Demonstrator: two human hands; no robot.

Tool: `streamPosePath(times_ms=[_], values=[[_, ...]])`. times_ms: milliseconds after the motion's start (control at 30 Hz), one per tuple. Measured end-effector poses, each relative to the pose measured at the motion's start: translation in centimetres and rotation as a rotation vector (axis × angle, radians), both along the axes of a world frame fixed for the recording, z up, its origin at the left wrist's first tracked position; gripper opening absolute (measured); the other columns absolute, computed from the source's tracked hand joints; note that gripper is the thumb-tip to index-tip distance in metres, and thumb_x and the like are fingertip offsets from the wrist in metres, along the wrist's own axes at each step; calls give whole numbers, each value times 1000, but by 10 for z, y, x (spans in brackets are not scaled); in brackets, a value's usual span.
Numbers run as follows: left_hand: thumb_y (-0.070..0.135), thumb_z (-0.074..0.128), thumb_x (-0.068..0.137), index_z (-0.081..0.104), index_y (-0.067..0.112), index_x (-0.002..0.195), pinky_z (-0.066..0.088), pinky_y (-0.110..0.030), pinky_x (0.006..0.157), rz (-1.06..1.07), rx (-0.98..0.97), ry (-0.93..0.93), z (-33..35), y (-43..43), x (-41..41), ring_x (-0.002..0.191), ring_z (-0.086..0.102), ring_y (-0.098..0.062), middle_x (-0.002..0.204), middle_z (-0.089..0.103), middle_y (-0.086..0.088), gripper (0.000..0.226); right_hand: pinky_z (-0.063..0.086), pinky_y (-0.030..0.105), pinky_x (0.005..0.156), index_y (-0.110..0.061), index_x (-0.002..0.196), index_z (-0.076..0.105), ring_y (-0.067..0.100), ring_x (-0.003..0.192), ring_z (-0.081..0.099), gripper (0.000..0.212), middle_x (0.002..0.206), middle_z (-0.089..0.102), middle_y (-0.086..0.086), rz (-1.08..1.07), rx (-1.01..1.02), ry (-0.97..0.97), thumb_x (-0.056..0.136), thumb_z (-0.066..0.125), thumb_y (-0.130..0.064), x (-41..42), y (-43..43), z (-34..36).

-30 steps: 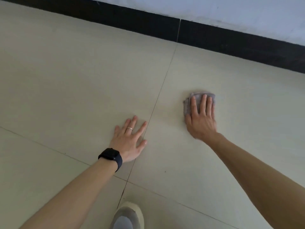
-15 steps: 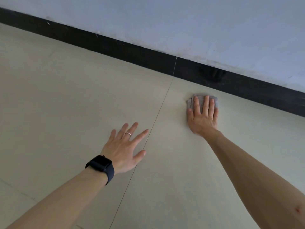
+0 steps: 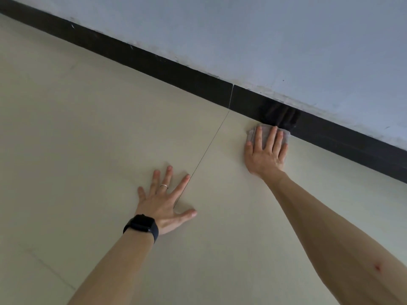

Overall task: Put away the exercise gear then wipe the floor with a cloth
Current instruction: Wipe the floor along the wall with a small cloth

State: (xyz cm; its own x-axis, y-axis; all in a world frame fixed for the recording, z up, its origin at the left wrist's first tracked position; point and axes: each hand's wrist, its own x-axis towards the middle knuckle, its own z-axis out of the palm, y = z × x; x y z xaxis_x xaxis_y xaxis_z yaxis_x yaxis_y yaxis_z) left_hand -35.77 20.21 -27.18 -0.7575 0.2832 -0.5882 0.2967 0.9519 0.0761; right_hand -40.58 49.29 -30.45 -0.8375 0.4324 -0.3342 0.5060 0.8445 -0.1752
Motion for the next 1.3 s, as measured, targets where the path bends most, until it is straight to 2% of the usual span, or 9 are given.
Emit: streamPosePath(times_ms=[200,333,467,567,700,833,900,1133,1300], values=[[91,37,73,-25,61,140,11,-64,116,27,-55,-63,6,2,-5,148,-28,-26,156,-39,8,97,-15,48,121,-32,155,-19,26,148,-29,61,162,-29,6,471,-39,19,101,2,-52,53,-47,4],[89,42,75,-22,60,143,11,-61,118,49,-130,-105,19,14,-9,150,-21,-29,158,-35,7,98,-19,45,119,-38,153,-23,22,146,-34,69,159,-35,-1,716,-92,-14,88,-13,-57,93,-67,7],[86,42,78,-21,58,144,5,-62,119,-13,-222,-106,29,18,-14,152,-11,-32,161,-30,4,97,-15,46,121,-38,152,-24,19,145,-35,71,159,-35,-3,598,-84,-53,84,-19,-61,70,-49,8],[88,39,76,-19,59,145,7,-60,117,-51,-162,-52,23,6,-13,151,-10,-33,162,-27,3,94,-18,48,119,-37,152,-26,21,145,-35,61,159,-36,0,452,-55,-59,98,-5,-57,43,-51,6],[77,32,88,11,51,151,24,-43,113,-108,48,245,15,-9,-36,143,23,-29,163,14,-5,71,-16,48,120,-35,155,-18,22,149,-28,61,162,-30,3,110,-95,-46,102,4,-54,-5,-56,6],[89,13,80,-29,53,144,-13,-65,112,87,45,158,-16,-38,-70,146,-32,-21,155,-41,4,85,-17,51,119,-28,157,-14,30,149,-26,63,162,-27,12,-305,-65,8,102,7,-50,-49,-72,2],[93,10,76,-33,55,140,-16,-70,108,114,92,135,-29,-43,-70,142,-40,-19,151,-47,7,86,-18,53,118,-23,157,-15,36,148,-26,66,161,-27,17,-372,-31,-13,102,8,-50,-69,-86,2],[91,13,78,-27,55,144,-17,-72,107,115,192,182,-39,-49,-71,141,-41,-18,153,-45,8,85,-3,56,122,-31,157,-15,26,150,-24,61,164,-24,4,498,46,11,102,5,-49,-92,-96,-1],[74,18,91,-16,55,148,-22,-68,107,152,233,161,-38,-47,-73,143,-37,-14,157,-38,10,69,-9,53,121,-34,157,-11,23,151,-21,59,165,-21,4,216,0,13,104,9,-49,-72,-121,2]])
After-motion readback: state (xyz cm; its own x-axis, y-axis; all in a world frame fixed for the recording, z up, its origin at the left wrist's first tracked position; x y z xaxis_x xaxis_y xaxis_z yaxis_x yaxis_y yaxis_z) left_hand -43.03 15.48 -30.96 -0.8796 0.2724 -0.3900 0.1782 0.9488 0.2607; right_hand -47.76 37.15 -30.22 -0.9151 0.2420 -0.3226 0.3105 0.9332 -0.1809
